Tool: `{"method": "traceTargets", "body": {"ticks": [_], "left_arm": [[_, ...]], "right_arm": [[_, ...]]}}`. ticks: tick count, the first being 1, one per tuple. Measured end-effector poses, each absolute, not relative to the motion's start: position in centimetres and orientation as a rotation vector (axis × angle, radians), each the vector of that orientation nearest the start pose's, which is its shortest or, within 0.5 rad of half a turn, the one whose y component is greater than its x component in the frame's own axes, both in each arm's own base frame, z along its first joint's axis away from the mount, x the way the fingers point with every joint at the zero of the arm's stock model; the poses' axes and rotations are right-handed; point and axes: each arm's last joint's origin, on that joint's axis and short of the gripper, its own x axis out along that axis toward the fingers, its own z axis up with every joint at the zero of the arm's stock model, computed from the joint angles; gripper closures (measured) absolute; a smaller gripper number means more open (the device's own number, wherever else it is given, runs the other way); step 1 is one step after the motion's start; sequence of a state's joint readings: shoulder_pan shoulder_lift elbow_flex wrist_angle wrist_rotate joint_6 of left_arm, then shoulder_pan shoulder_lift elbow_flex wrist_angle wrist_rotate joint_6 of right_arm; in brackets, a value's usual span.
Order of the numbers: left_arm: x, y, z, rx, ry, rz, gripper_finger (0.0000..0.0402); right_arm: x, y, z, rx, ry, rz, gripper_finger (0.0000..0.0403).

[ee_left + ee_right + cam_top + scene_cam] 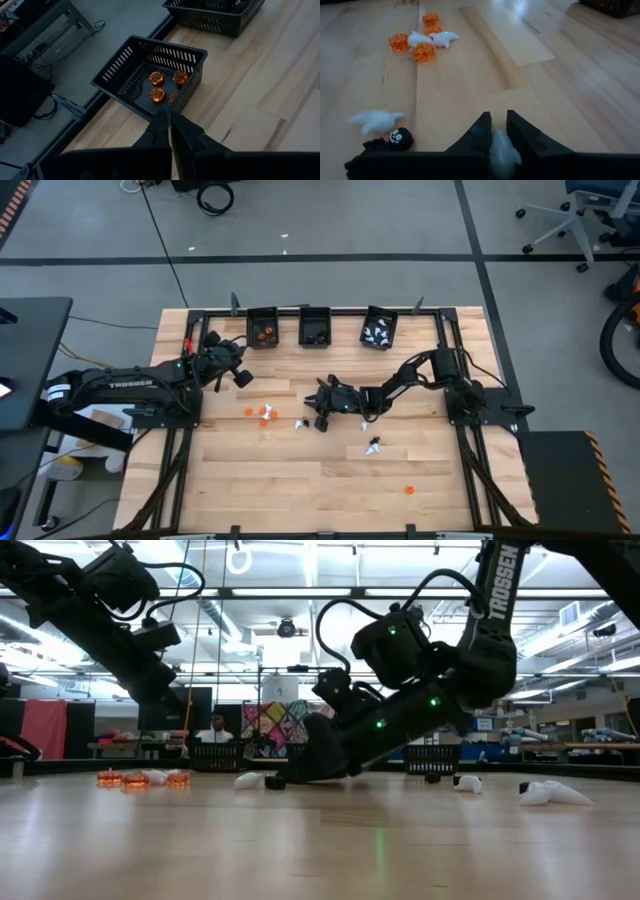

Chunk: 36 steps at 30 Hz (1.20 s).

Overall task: Sort Halloween decoration
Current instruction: Put the white ghost toy into the right black basket

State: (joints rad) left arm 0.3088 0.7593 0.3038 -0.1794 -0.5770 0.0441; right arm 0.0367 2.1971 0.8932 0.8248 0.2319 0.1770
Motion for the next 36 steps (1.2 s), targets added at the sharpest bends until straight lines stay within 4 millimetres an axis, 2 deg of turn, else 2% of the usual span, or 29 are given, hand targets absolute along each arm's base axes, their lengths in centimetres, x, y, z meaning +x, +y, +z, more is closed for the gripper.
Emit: {"method": "traceTargets", "body": {"ticks": [9,20,27,36], "left_arm": [[13.7,6.0,17.7,0.128,0.669,0.841,0.0402],[13.7,6.0,17.7,0.128,0.669,0.841,0.0402],[13.7,6.0,17.7,0.128,0.669,0.841,0.0402],[13.7,6.0,17.7,0.128,0.669,0.841,0.0402]], "right_arm": [[37.5,-0.8,7.9,0.042,0.564,-0.244,0.0342],[36.8,-2.2,9.2,0.048,0.624,-0.299,0.0346],[36.5,-3.5,10.6,0.149,0.608,-0.325,0.0346],[35.6,-5.9,13.2,0.396,0.579,-0.334,0.0346]]}}
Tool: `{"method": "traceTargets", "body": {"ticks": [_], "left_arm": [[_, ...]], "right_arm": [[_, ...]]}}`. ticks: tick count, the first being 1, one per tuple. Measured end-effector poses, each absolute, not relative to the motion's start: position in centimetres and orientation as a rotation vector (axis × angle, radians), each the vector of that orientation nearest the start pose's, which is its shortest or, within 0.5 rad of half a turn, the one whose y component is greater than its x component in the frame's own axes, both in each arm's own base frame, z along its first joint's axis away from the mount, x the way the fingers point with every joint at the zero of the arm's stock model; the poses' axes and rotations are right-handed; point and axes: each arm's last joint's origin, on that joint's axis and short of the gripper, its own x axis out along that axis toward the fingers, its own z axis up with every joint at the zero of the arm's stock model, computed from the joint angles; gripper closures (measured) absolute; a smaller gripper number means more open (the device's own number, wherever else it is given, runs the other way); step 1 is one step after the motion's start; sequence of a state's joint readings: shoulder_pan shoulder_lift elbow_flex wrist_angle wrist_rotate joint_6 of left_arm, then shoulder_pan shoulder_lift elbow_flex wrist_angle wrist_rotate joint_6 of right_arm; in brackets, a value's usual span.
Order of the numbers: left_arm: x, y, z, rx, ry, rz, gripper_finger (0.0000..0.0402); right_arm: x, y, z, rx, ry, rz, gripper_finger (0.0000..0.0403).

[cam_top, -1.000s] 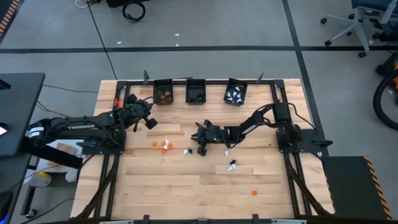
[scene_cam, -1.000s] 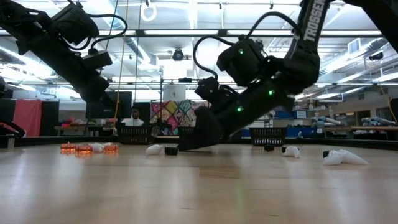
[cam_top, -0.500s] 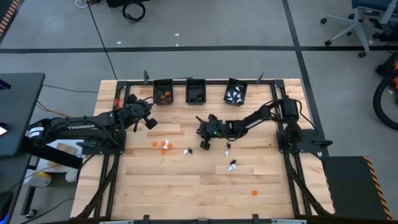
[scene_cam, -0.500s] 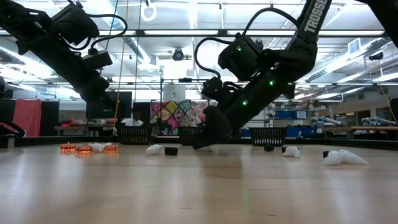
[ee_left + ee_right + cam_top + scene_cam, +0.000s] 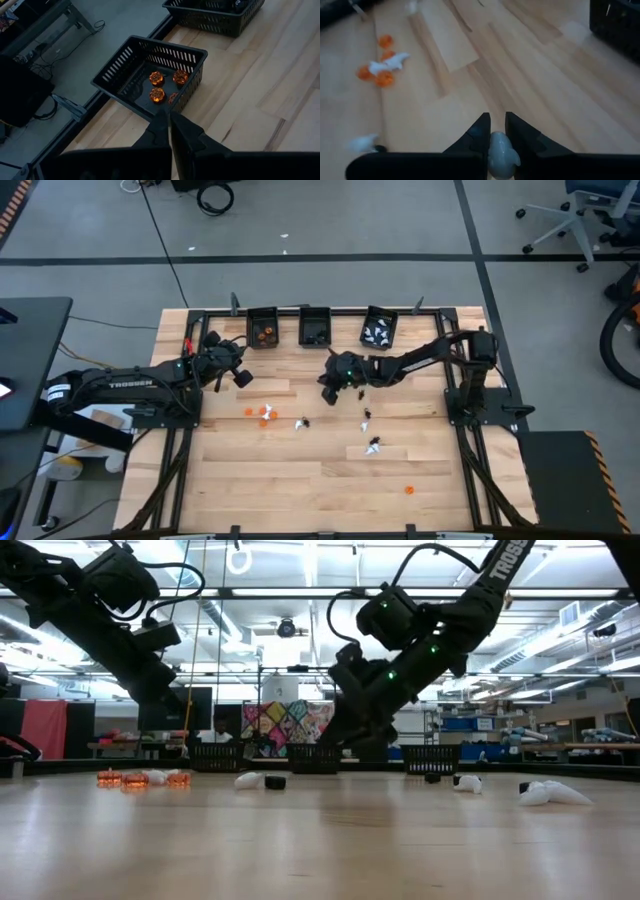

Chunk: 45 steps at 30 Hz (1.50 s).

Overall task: Sort Halloween decoration
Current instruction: Put the white ghost toy into the right black basket

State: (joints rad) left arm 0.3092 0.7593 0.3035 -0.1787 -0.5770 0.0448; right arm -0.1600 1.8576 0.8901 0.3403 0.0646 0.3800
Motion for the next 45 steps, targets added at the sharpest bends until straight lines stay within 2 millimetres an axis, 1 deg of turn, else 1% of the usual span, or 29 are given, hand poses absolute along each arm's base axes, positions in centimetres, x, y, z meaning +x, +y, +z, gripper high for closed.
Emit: {"method": "traceTargets", "body": {"ticks": [3,5,11,15,18,23,27,30,35,38,45], "left_arm": [[13.7,6.0,17.7,0.128,0.669,0.841,0.0402],[13.7,6.0,17.7,0.128,0.669,0.841,0.0402],[13.7,6.0,17.7,0.128,0.669,0.841,0.0402],[13.7,6.0,17.7,0.128,0.668,0.841,0.0402],[13.7,6.0,17.7,0.128,0.670,0.841,0.0402],[13.7,6.0,17.6,0.129,0.679,0.840,0.0402],[13.7,6.0,17.6,0.129,0.680,0.840,0.0402],[13.6,6.0,17.6,0.129,0.680,0.840,0.0402],[13.7,6.0,17.6,0.129,0.679,0.840,0.0402],[13.7,6.0,17.6,0.125,0.677,0.841,0.0402],[13.7,6.0,17.6,0.125,0.676,0.841,0.0402]], "right_arm": [[35.3,-6.8,13.7,0.503,0.582,-0.325,0.0346],[35.1,-7.2,14.0,0.531,0.576,-0.309,0.0346],[34.7,-8.2,15.2,0.535,0.543,-0.303,0.0346],[34.0,-9.7,16.2,0.531,0.535,-0.309,0.0346],[33.0,-10.9,17.0,0.520,0.555,-0.337,0.0346],[30.8,-13.0,18.5,0.476,0.587,-0.452,0.0346],[28.9,-14.4,19.5,0.429,0.628,-0.599,0.0346],[27.7,-15.0,20.0,0.359,0.670,-0.735,0.0346],[26.6,-15.5,20.1,0.255,0.727,-0.916,0.0346],[26.0,-15.9,20.0,0.247,0.754,-0.959,0.0345],[25.4,-16.1,19.4,0.265,0.832,-0.974,0.0334]]}}
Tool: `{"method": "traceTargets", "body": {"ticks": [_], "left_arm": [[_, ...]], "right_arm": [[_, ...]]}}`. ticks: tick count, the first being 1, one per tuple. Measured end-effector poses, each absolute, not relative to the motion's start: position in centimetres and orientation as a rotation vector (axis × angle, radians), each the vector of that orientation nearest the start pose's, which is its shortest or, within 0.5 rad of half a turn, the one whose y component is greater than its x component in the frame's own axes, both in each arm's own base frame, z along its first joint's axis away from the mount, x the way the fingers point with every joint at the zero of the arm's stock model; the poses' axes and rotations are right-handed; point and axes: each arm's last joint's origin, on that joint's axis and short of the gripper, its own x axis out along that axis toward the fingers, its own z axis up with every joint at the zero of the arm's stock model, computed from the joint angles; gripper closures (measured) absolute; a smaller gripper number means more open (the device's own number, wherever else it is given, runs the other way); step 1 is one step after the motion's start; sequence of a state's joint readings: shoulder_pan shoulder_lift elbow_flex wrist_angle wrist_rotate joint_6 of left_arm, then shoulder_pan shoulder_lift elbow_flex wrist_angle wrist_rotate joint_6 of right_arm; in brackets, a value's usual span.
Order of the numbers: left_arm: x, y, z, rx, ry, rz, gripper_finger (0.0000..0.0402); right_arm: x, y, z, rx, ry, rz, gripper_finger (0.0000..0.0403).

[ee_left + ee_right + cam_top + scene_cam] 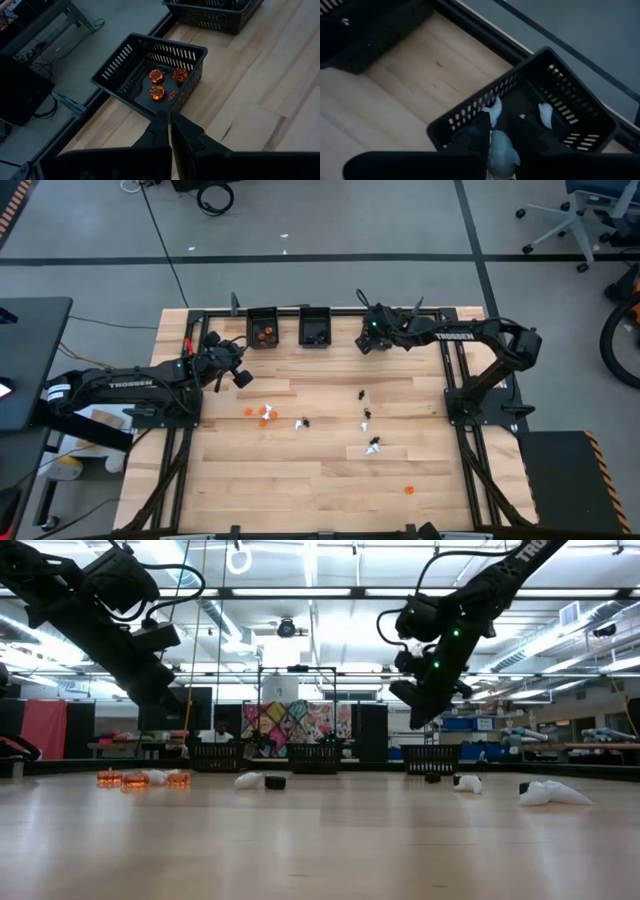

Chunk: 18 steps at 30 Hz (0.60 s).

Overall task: Sort Halloween decoration
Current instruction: Put the white ghost toy into the right black basket, then put the black skeleton toy into the black middle basket

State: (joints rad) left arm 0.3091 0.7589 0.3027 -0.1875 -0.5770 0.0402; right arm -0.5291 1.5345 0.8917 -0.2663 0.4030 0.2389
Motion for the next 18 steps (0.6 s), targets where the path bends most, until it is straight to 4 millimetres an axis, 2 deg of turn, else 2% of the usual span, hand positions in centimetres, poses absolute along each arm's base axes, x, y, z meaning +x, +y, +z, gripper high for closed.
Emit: {"method": "traceTargets", "body": {"ticks": [13,15,18], "left_arm": [[13.7,6.0,17.6,0.125,0.677,0.841,0.0402],[13.7,6.0,17.6,0.125,0.677,0.841,0.0402],[13.6,6.0,17.6,0.125,0.678,0.841,0.0402]], "right_arm": [[25.3,-15.9,19.4,0.259,0.863,-0.941,0.0286],[25.7,-14.8,19.9,0.236,0.850,-0.889,0.0282],[26.8,-12.0,21.0,0.151,0.821,-0.812,0.0282]]}}
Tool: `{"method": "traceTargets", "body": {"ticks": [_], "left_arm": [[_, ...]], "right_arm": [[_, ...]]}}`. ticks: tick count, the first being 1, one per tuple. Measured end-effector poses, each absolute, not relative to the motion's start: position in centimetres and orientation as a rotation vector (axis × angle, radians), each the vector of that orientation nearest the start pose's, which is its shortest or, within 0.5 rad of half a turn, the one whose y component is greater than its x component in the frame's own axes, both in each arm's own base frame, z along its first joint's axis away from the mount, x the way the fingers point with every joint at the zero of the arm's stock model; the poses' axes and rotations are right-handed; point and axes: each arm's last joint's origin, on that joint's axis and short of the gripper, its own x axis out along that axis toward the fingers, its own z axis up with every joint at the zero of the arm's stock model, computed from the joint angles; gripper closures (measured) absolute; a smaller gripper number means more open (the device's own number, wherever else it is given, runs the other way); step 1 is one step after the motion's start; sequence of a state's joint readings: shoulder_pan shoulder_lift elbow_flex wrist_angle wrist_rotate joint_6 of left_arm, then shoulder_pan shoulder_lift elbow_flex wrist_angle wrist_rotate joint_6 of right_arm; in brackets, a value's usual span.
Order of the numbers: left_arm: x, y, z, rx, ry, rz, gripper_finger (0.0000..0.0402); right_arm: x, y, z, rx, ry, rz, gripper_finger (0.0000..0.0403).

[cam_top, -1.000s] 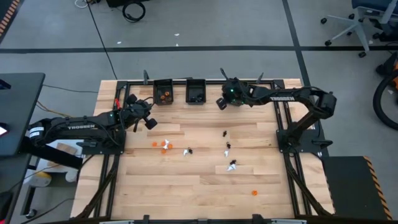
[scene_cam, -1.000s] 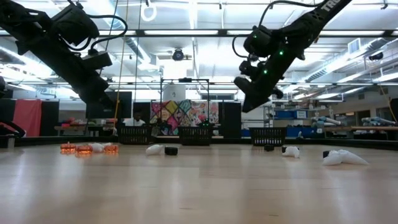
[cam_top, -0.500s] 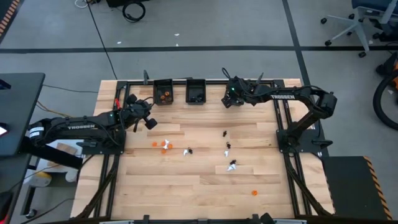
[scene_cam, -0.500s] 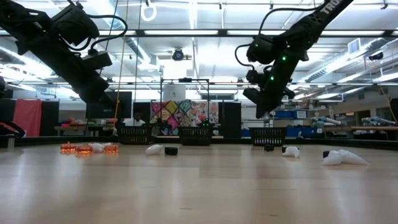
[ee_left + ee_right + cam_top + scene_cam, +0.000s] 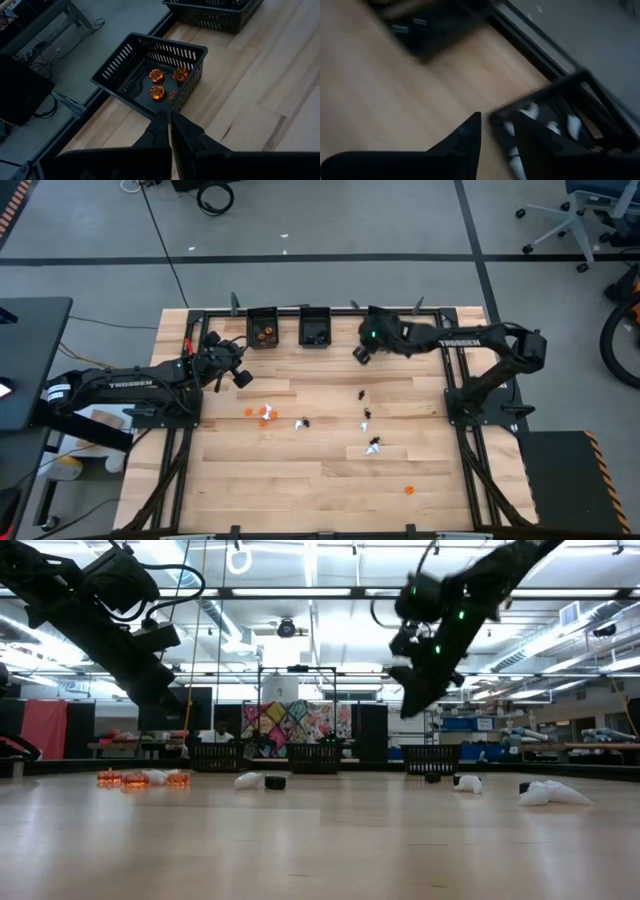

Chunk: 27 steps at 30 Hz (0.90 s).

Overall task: Sort Halloween decoration
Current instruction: Put the black skeleton toy into the black middle basket

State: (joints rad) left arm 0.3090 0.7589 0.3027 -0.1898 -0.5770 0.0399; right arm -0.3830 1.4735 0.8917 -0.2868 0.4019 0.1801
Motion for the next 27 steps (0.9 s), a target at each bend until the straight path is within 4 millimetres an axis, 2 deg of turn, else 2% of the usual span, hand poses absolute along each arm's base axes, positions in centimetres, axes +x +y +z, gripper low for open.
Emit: {"method": "traceTargets", "body": {"ticks": [3,5,9,12,17,21,27], "left_arm": [[13.6,6.0,17.6,0.125,0.680,0.841,0.0402],[13.6,6.0,17.5,0.126,0.688,0.840,0.0402],[13.5,6.0,17.4,0.122,0.695,0.841,0.0402],[13.6,5.9,17.4,0.113,0.697,0.822,0.0402],[13.7,5.9,17.5,0.102,0.680,0.813,0.0402],[13.8,6.0,17.7,0.103,0.657,0.813,0.0402],[13.8,6.0,17.7,0.112,0.656,0.810,0.0402]], "right_arm": [[27.6,-8.7,21.8,0.111,0.783,-0.725,0.0283],[27.9,-6.8,21.7,0.149,0.754,-0.685,0.0282],[27.3,-3.4,19.1,0.194,0.758,-0.611,0.0270],[26.5,-1.6,16.7,0.211,0.719,-0.593,0.0252],[24.8,-0.4,13.8,0.258,0.621,-0.560,0.0205],[23.3,-0.2,12.3,0.203,0.551,-0.515,0.0167],[21.6,-0.2,10.2,0.105,0.493,-0.454,0.0146]]}}
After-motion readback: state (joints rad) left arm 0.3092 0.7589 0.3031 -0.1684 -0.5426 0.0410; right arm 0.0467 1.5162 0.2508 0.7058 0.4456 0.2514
